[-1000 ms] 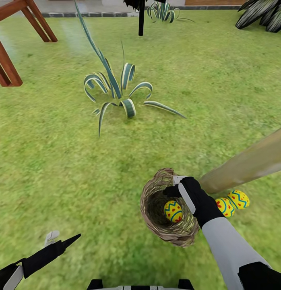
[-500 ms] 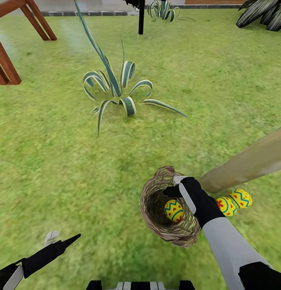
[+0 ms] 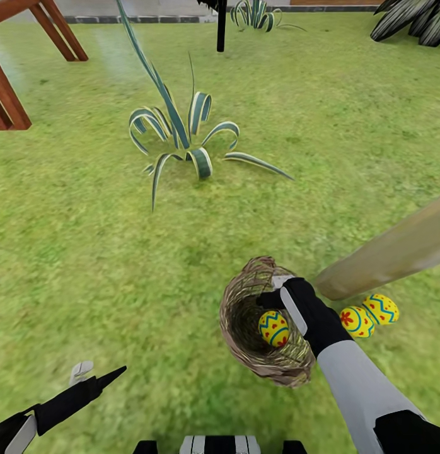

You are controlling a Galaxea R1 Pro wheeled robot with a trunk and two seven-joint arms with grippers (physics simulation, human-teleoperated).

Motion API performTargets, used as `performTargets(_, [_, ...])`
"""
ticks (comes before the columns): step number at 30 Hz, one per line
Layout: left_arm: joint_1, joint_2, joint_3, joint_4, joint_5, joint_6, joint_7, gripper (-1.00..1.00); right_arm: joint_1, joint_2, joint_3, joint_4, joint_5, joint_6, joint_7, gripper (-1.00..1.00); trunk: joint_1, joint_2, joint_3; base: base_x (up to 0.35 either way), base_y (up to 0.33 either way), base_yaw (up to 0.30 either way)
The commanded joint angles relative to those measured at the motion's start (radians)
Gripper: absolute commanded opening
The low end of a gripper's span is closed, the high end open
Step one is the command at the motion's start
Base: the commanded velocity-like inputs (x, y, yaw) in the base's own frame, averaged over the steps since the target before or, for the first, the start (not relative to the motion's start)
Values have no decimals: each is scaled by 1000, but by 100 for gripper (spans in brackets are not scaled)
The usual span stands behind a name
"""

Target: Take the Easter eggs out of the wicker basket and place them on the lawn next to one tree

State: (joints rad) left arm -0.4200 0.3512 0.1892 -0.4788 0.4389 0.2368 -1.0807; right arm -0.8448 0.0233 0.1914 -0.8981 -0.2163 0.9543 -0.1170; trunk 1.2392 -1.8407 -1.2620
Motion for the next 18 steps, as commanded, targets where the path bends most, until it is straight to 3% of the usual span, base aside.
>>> performTargets(1, [0,0,1,0,4,11,-4,100,0,0,2,-1,-11,3,-11,100,4,-7,-4,0,0,0])
performTargets(16, [0,0,1,0,4,11,-5,100,0,-1,1,0,-11,3,-12,100,61,-112,-51,0,0,0])
performTargets(18, [0,0,1,0,4,11,-5,100,0,-11,1,1,-11,3,-12,100,69,-126,-57,0,0,0])
